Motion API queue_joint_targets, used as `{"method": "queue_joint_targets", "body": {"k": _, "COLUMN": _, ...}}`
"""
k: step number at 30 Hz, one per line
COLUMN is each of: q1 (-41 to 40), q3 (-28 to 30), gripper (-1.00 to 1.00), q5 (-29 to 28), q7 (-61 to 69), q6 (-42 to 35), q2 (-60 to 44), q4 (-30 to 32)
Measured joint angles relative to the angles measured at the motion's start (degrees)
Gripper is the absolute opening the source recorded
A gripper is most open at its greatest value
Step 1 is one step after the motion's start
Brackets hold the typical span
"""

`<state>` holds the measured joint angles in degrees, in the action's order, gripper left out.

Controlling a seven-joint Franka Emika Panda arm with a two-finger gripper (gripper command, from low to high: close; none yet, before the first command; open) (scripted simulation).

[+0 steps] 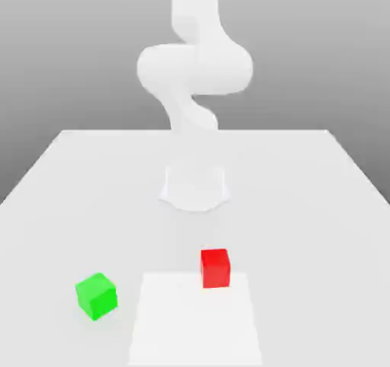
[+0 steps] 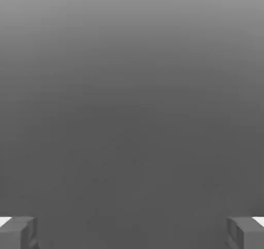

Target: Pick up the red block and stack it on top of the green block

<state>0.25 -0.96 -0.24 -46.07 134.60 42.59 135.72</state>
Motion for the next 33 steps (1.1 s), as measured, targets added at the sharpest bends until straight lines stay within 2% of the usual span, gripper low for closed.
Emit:
{"method": "queue_joint_targets", "body": {"k": 13, "q1": 1.8, "q3": -2.7, "gripper": 0.00, "q5": 0.2, "q7": -0.1, "q6": 17.9, "q2": -21.2, "q4": 25.0}}
{"method": "queue_joint_targets", "body": {"k": 17, "q1": 2.6, "q3": -2.9, "gripper": 0.00, "q5": 0.7, "q7": 0.4, "q6": 26.2, "q2": -31.8, "q4": 32.7}}
{"method": "queue_joint_targets", "body": {"k": 23, "q1": 1.9, "q3": -2.1, "gripper": 0.00, "q5": -4.7, "q7": -3.6, "q6": 36.3, "q2": -44.4, "q4": 33.2}}
{"method": "queue_joint_targets", "body": {"k": 27, "q1": 3.5, "q3": -0.3, "gripper": 0.00, "q5": -6.1, "q7": -4.5, "q6": 41.7, "q2": -50.6, "q4": 32.6}}
{"method": "queue_joint_targets", "body": {"k": 28, "q1": 3.6, "q3": -0.1, "gripper": -1.00, "q5": -6.2, "q7": -4.5, "q6": 42.8, "q2": -51.8, "q4": 32.5}}
{"method": "queue_joint_targets", "body": {"k": 33, "q1": 3.6, "q3": -0.1, "gripper": -1.00, "q5": -6.3, "q7": -4.7, "q6": 42.8, "q2": -51.8, "q4": 32.5}}
